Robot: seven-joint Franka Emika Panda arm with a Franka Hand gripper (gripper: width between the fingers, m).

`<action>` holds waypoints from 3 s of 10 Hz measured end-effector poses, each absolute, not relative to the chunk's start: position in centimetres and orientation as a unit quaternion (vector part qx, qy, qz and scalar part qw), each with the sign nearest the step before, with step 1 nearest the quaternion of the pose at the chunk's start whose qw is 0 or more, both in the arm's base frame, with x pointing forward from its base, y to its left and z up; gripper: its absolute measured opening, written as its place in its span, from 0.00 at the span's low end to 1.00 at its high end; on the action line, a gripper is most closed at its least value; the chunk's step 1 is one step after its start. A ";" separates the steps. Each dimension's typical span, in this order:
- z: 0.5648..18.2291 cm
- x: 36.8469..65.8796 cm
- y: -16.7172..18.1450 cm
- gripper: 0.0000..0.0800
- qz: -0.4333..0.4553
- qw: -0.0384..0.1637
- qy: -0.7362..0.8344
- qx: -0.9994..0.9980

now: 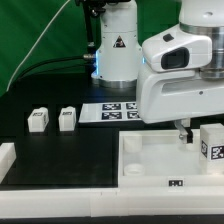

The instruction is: Assemble one leg

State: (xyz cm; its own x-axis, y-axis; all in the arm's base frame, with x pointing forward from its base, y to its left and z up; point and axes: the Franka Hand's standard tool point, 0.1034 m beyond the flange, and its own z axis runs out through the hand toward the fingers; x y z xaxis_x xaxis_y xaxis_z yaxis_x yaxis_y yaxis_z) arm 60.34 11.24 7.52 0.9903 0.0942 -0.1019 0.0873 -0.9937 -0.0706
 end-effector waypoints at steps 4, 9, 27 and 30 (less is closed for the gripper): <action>7.5 60.3 11.3 0.36 0.053 0.032 -0.022 -0.998; 7.5 60.4 11.9 0.36 0.053 0.027 0.223 -0.973; 7.4 60.3 11.8 0.81 0.054 0.016 0.278 -0.959; 7.5 60.4 11.6 0.81 0.050 0.012 0.102 -0.993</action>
Offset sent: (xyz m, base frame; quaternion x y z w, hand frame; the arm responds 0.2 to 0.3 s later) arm 0.0000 0.0000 0.0000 0.0000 0.0000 0.0899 0.9960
